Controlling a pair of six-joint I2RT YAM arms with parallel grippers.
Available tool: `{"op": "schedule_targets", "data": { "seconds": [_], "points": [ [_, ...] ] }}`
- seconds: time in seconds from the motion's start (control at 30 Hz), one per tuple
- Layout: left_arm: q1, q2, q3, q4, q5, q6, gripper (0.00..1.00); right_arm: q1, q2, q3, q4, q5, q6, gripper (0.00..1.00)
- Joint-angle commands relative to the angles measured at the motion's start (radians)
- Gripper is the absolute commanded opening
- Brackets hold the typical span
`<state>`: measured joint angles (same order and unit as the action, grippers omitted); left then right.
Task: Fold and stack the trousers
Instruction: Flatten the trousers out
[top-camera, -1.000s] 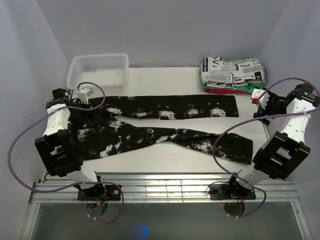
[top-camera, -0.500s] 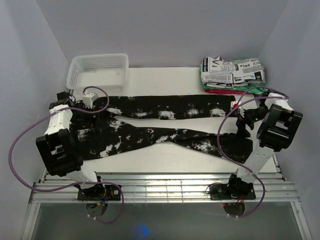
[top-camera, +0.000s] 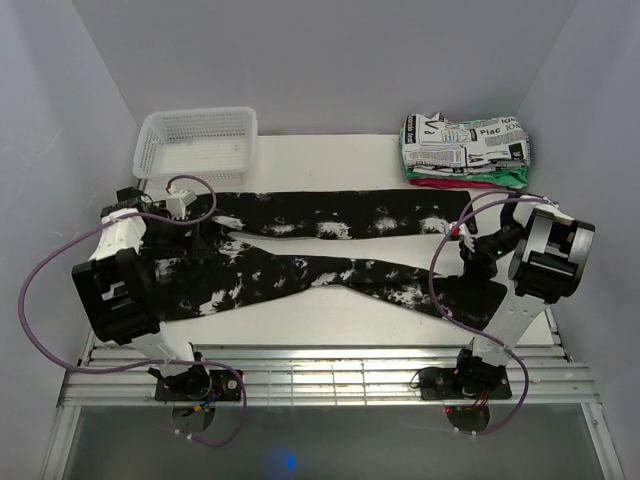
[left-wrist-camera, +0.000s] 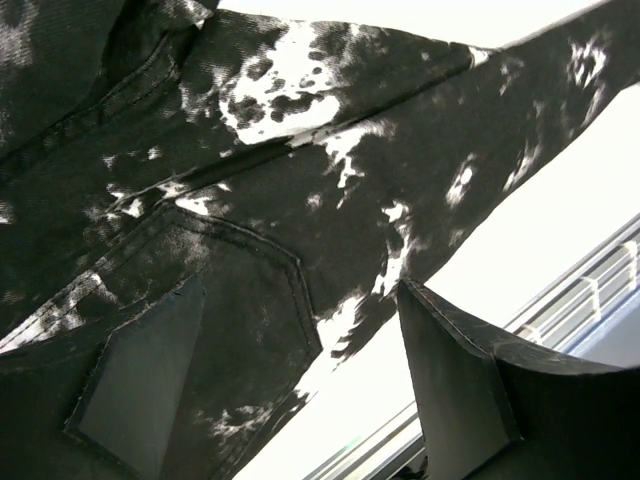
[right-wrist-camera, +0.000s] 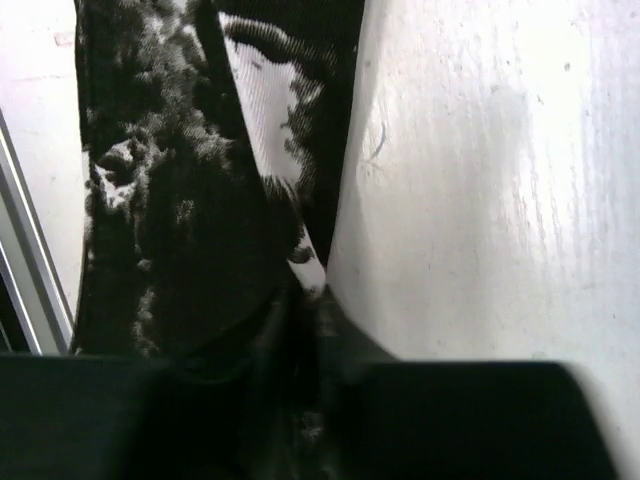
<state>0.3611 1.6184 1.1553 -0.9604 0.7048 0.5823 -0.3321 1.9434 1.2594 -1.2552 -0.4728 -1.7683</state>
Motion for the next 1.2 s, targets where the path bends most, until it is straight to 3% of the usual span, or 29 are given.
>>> {"op": "schedule_targets", "data": {
  "seconds": [0.0, 0.03, 0.17, 0.27, 0.37, 0.5, 0.53, 0.57, 0.63, 0.7, 0.83, 1.03, 1.17],
  "points": [
    [0.013, 0.008, 0.046, 0.022, 0.059, -0.035, 0.88, -0.002, -0.070, 0.027, 0.014, 0.028, 0.039, 0.12],
    [0.015, 0.009, 0.052, 0.025, 0.061, -0.042, 0.88, -0.002, -0.081, 0.059, 0.022, 0.017, 0.067, 0.08],
    [0.016, 0.008, 0.067, 0.052, 0.048, -0.073, 0.88, -0.012, -0.136, 0.337, 0.101, -0.073, 0.209, 0.08],
    [0.019, 0.002, 0.070, 0.090, 0.024, -0.116, 0.87, -0.012, -0.211, 0.394, 0.276, -0.119, 0.329, 0.08],
    [0.025, -0.005, 0.067, 0.130, 0.004, -0.166, 0.87, -0.010, -0.364, 0.271, 0.498, -0.145, 0.323, 0.08],
    [0.033, 0.011, 0.058, 0.140, -0.039, -0.196, 0.87, -0.008, -0.651, -0.180, 0.814, -0.129, 0.179, 0.08],
    [0.038, 0.015, 0.055, 0.138, -0.048, -0.196, 0.87, -0.010, -0.714, -0.377, 0.870, -0.115, 0.090, 0.08],
    [0.051, 0.017, 0.052, 0.129, -0.053, -0.196, 0.87, -0.015, -0.824, -0.465, 0.932, -0.092, 0.032, 0.08],
    [0.067, 0.015, 0.047, 0.117, -0.074, -0.187, 0.87, -0.042, -0.952, -0.672, 0.976, -0.078, -0.038, 0.08],
    [0.097, 0.008, 0.040, 0.086, -0.088, -0.161, 0.87, -0.074, -1.011, -0.764, 0.994, -0.082, -0.118, 0.08],
    [0.140, -0.040, 0.009, 0.017, -0.247, -0.096, 0.90, -0.133, -1.063, -0.854, 1.019, -0.066, -0.120, 0.08],
    [0.226, -0.162, -0.084, 0.009, -0.465, -0.118, 0.92, -0.200, -0.967, -0.810, 1.019, -0.046, -0.143, 0.08],
    [0.259, -0.196, -0.230, 0.031, -0.586, -0.092, 0.93, -0.222, -0.903, -0.766, 1.005, -0.040, -0.169, 0.08]
  ]
}}
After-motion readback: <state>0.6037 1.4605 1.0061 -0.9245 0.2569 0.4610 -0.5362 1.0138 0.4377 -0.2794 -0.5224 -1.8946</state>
